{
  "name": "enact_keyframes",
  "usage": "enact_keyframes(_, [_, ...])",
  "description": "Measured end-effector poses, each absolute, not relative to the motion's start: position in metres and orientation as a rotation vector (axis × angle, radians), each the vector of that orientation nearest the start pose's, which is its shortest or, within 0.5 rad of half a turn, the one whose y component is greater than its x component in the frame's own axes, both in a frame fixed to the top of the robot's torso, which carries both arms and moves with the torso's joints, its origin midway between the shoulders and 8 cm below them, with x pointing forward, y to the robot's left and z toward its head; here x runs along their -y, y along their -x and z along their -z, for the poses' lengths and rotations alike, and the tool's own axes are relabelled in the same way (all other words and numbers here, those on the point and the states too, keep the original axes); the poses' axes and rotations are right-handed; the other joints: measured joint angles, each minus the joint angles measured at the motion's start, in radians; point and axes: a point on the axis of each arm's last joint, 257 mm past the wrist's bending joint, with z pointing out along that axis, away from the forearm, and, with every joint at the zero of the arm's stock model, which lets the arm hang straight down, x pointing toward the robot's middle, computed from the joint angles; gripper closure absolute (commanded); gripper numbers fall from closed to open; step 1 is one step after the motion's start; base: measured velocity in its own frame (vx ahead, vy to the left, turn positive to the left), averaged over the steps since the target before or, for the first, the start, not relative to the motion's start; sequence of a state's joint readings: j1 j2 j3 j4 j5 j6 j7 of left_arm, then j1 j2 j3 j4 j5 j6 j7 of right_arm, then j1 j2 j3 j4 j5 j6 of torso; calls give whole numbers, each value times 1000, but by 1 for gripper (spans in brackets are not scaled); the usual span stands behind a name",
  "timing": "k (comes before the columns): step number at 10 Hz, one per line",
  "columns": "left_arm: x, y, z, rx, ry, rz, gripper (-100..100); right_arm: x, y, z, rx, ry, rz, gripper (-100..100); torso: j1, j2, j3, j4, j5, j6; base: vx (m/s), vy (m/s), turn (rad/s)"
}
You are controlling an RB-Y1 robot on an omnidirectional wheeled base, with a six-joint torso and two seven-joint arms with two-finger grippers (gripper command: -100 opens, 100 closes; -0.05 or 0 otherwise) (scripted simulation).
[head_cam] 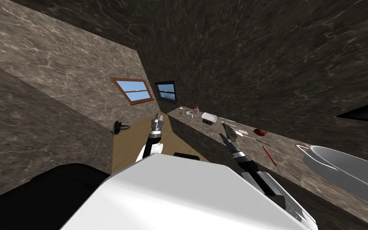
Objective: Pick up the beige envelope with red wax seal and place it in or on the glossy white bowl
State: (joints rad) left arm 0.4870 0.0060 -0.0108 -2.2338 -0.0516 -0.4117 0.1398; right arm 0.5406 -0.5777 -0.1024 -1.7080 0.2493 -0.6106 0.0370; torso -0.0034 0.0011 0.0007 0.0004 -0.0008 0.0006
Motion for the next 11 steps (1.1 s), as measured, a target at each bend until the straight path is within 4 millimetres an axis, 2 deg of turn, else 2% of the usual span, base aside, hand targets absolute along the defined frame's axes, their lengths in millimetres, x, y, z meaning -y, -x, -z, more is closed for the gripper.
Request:
enact_keyframes(5, [-273, -369, 10, -690, 784, 1381, 0, 394, -347, 260, -1712, -205, -693, -100, 0, 0, 0, 0, 0, -1, -33, -31, 210])
enact_keyframes(11, [-273, -369, 10, -690, 784, 1381, 0, 446, -324, 302, -1955, -54, -590, -100, 0, -1, -1, 0, 0, -1, -34, -29, 254])
